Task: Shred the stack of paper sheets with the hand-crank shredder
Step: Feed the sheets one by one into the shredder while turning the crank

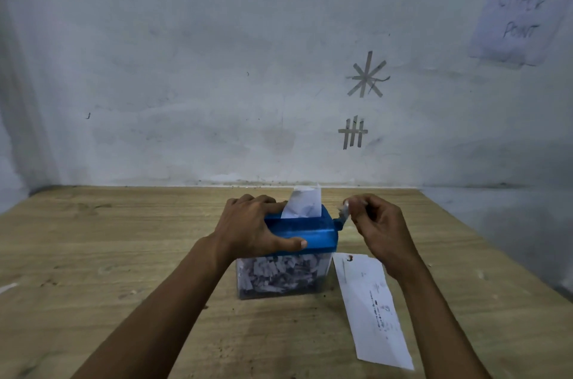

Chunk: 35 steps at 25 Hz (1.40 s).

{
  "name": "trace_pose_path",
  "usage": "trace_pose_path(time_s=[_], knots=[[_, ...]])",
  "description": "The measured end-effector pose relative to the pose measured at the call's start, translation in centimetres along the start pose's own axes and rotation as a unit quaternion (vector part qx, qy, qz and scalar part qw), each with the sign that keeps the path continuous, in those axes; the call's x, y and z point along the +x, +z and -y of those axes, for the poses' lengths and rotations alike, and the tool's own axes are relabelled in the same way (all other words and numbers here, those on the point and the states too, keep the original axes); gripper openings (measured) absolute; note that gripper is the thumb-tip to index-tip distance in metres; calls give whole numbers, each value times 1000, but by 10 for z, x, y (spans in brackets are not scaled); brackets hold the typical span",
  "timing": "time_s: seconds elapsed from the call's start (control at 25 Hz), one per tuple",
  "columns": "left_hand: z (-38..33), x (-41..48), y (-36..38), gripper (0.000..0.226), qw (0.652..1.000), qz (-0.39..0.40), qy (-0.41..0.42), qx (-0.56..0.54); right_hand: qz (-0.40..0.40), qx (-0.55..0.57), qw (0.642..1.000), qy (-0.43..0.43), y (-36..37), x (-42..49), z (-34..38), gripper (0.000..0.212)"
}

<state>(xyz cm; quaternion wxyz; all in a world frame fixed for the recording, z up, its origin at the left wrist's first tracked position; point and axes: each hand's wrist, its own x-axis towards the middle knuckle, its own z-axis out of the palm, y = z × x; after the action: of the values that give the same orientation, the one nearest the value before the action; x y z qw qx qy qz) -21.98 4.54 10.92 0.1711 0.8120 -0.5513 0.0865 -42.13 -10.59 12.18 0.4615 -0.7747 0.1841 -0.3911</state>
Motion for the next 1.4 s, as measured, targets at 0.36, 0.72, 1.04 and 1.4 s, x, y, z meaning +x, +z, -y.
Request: trace_pose_path(time_s=[0.36, 0.72, 1.04, 1.4], knots=[[0, 1, 3, 99, 1000, -9, 1, -22, 10, 71, 936, 345, 35, 52, -67, 30], [-17, 3, 0, 96, 998, -1, -48, 44, -12, 7, 952, 307, 43, 10, -67, 29], [-18, 0, -3, 96, 999, 10, -31, 38, 31, -83, 986, 138, -3, -53, -14, 38], [-10, 1, -6, 121, 1000, 11, 13, 20, -12, -39, 999, 5, -4, -8, 13, 29]])
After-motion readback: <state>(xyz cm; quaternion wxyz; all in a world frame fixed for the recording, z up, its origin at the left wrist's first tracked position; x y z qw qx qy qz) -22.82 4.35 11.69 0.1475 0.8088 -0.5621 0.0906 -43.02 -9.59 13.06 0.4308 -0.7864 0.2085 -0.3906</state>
